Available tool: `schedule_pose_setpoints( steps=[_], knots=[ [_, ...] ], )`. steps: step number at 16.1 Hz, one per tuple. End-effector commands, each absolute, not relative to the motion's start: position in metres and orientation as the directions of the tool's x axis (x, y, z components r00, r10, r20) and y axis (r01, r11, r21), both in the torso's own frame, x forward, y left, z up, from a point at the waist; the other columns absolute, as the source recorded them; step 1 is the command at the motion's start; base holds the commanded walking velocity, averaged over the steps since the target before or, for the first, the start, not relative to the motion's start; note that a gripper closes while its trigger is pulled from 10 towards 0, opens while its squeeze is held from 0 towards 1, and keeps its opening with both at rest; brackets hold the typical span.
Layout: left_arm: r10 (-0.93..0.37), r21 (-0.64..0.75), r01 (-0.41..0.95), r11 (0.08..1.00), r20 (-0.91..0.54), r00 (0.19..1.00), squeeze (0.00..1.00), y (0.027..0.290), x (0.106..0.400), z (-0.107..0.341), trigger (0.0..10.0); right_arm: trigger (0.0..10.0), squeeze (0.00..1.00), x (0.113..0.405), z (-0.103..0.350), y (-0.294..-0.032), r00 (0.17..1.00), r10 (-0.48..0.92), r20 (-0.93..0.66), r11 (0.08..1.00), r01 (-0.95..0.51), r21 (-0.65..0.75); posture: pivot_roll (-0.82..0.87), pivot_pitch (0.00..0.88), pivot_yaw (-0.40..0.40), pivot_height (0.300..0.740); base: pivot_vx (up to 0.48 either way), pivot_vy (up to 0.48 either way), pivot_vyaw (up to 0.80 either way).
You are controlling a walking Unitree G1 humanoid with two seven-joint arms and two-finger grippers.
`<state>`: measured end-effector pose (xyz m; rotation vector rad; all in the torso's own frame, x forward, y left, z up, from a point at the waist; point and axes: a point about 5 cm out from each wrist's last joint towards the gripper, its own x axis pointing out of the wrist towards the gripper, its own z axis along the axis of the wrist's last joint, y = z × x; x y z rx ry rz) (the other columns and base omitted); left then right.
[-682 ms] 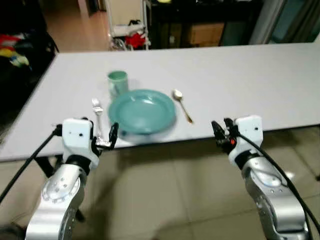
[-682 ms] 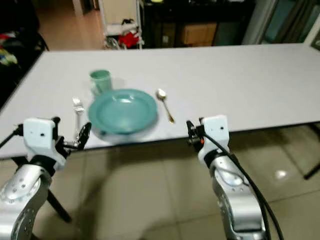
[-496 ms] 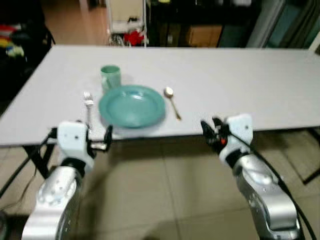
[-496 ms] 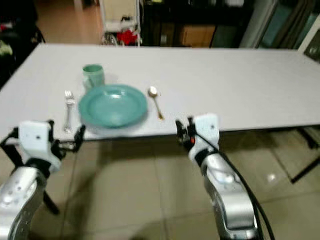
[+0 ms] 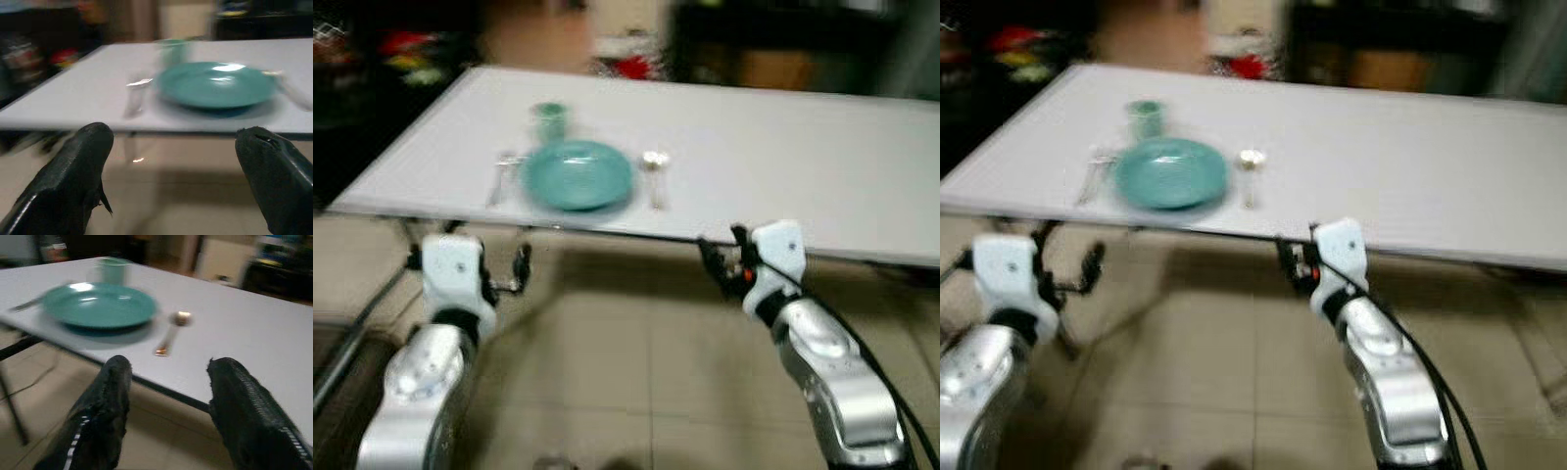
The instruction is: Setting the table
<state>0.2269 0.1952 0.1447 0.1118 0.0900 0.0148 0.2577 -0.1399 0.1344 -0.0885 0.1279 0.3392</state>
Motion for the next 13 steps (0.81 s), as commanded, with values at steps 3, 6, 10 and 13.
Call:
schedule_pose_setpoints(
  steps=[3, 6, 10, 13],
  knots=[
    [0.046, 0.121, -0.034, 0.992, -0.105, 0.993, 0.00, 0.198, 0.229, 0.142, 10.0, 10.0, 1.00, 0.257, 0.139, -0.140, 0.929, 0.349, -0.119, 0.921, -0.364, -0.137, 0.07, 0.000, -0.010, 0.740, 0.000, 0.000, 0.80],
    [0.059, 0.119, -0.048, 0.992, -0.095, 0.994, 0.00, 0.198, 0.232, 0.143, 10.0, 10.0, 1.00, 0.260, 0.142, -0.146, 0.943, 0.319, -0.098, 0.926, -0.332, -0.182, 0.07, 0.000, -0.015, 0.740, 0.000, 0.000, 0.80],
    [0.274, 0.152, -0.290, 0.945, 0.118, 0.955, 0.11, 0.214, 0.237, 0.168, 10.0, 10.0, 1.00, 0.269, 0.143, -0.148, 0.955, 0.290, -0.060, 0.937, -0.296, -0.188, 0.09, 0.000, -0.038, 0.740, 0.000, 0.000, 0.80],
    [0.277, 0.176, -0.290, 0.940, 0.100, 0.956, 0.08, 0.218, 0.237, 0.164, 10.0, 10.0, 1.00, 0.276, 0.146, -0.155, 0.979, 0.201, -0.046, 0.960, -0.206, -0.189, 0.08, 0.000, -0.035, 0.740, 0.000, 0.000, 0.80]
  ],
)
